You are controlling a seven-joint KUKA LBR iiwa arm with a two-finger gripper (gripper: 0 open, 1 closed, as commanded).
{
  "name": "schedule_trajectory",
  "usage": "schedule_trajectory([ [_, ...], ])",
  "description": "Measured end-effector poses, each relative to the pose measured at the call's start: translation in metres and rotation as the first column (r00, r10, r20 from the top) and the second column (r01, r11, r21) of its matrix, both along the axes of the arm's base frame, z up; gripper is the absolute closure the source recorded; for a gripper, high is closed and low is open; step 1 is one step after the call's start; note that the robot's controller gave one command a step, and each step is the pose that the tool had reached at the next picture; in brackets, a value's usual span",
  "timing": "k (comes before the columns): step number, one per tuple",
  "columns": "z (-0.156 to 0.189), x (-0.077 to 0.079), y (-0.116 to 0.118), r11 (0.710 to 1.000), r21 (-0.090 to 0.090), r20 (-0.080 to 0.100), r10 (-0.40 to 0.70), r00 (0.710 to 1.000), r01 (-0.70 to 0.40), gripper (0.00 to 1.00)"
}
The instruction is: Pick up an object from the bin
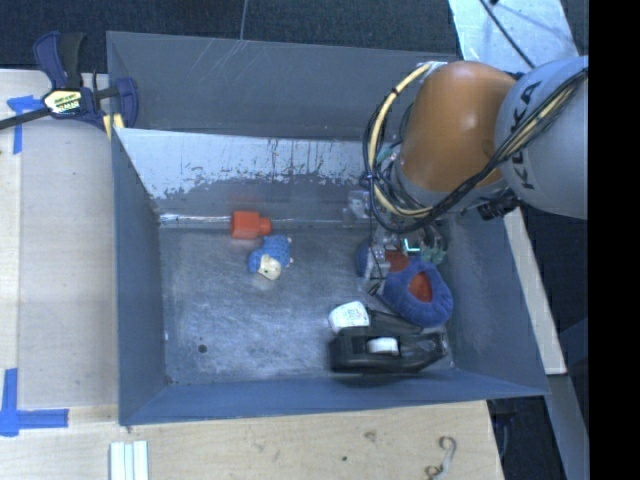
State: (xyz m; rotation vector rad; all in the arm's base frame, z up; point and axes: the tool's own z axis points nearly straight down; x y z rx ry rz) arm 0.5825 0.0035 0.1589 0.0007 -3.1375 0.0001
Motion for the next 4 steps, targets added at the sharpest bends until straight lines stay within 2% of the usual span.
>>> schedule_trajectory([
  [1,-0.088,-0.035,-0.097,0.92,0.002,0.013,-0.393,0.919,0.393,0.0],
  [2,-0.056,-0.094,-0.069,0.728,0.008,0.018,-0.685,0.728,0.685,0.0],
  [3,-0.054,-0.093,-0.13,0.616,0.012,0.013,-0.788,0.616,0.788,0.0],
  [4,-0.084,-0.089,-0.121,0.712,0.011,0.008,-0.702,0.712,0.702,0.0],
])
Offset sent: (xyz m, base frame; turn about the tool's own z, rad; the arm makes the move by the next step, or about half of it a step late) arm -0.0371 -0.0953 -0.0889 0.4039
